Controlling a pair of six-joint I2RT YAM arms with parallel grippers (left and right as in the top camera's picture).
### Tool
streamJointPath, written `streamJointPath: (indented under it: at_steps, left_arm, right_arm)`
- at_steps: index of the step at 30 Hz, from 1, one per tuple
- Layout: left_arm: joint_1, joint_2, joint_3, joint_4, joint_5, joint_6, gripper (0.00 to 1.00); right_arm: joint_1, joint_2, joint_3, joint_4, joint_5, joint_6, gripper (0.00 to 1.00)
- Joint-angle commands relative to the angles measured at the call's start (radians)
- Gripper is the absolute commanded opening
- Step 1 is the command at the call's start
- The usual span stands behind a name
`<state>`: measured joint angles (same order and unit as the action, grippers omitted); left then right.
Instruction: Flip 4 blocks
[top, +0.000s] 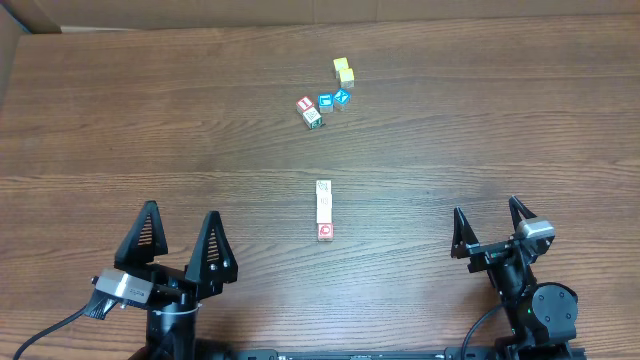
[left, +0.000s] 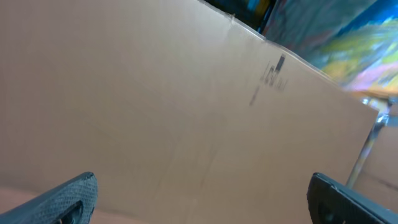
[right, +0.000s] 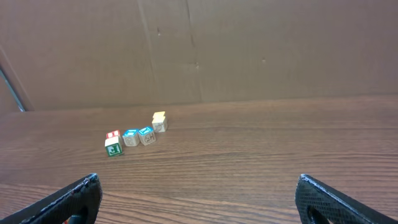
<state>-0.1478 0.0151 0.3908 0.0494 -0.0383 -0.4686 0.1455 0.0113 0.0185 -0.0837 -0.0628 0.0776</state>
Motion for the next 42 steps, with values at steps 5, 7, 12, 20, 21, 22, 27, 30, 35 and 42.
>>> streamJointPath:
  at_steps: [5, 7, 12, 20, 21, 22, 27, 30, 35, 42]
  left_arm:
    - [0.012, -0.011, -0.142, 0.143, -0.019, 0.011, 1.00]
    - [0.014, -0.011, -0.184, 0.172, -0.012, 0.011, 1.00]
    - [0.050, -0.011, -0.274, 0.211, 0.032, -0.027, 1.00]
    - [0.071, -0.011, -0.381, 0.209, 0.042, -0.028, 1.00]
    - [0.071, -0.011, -0.387, 0.185, 0.045, -0.029, 1.00]
    - [0.071, -0.011, -0.386, 0.150, 0.043, -0.026, 1.00]
    - [0.071, -0.011, -0.386, -0.016, 0.028, 0.051, 1.00]
    - [0.071, -0.011, -0.386, -0.130, 0.031, 0.184, 1.00]
    - [0.071, -0.012, -0.386, -0.128, 0.048, 0.307, 1.00]
    - [0.071, -0.011, -0.386, -0.127, 0.054, 0.308, 1.00]
  right_arm:
    - [0.005, -0.005, -0.010, 0.003, 0.009, -0.003, 1.00]
    - [0.005, -0.005, -0.010, 0.003, 0.009, -0.003, 1.00]
    - [0.005, -0.005, -0.010, 0.003, 0.009, -0.003, 1.00]
    - [0.005, -0.005, -0.010, 0.003, 0.009, -0.003, 1.00]
    - [0.005, -0.005, -0.010, 0.003, 0.009, -0.003, 1.00]
    - [0.005, -0.005, -0.010, 0.003, 0.009, -0.003, 1.00]
    - [0.005, -0.005, -0.010, 0.003, 0.009, -0.003, 1.00]
    - [0.005, -0.005, -0.010, 0.003, 0.009, -0.003, 1.00]
    - [0.005, -0.005, -0.010, 0.003, 0.009, -0.003, 1.00]
    - [0.005, -0.005, -0.010, 0.003, 0.009, -0.003, 1.00]
